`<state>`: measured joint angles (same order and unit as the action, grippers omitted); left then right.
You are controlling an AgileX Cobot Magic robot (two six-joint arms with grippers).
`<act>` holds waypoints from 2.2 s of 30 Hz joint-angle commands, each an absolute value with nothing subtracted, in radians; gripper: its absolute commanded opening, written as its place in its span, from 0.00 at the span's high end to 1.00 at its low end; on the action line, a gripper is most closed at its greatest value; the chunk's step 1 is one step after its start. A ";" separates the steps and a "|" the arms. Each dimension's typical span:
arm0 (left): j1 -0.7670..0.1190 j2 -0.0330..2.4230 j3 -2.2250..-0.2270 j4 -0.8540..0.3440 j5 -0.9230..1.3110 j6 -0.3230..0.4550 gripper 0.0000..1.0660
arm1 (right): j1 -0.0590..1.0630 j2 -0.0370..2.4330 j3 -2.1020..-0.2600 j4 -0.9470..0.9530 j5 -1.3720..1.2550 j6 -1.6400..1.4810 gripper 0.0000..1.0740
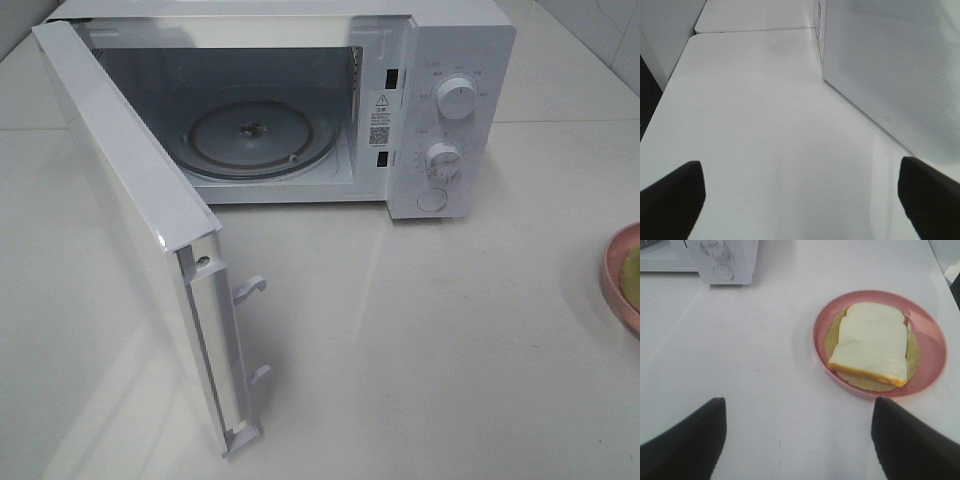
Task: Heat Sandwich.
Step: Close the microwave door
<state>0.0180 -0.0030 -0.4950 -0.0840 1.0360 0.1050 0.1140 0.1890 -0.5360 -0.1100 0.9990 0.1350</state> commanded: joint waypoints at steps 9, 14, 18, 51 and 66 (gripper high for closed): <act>0.020 -0.031 -0.494 -0.093 1.029 0.098 0.06 | 0.104 0.024 -0.508 -0.106 1.040 0.126 0.29; 0.020 -0.031 -0.494 -0.093 1.029 0.098 0.06 | 0.076 -0.031 -0.508 -0.105 1.040 0.118 0.29; 0.020 -0.031 -0.494 -0.093 1.029 0.099 0.06 | 0.070 -0.031 -0.507 -0.090 1.039 0.097 0.29; 0.020 -0.031 -0.494 -0.094 1.029 0.099 0.06 | 0.070 -0.031 -0.507 -0.088 1.039 0.095 0.29; 0.020 -0.031 -0.494 -0.094 1.029 0.098 0.06 | 0.070 -0.031 -0.507 -0.088 1.039 0.096 0.29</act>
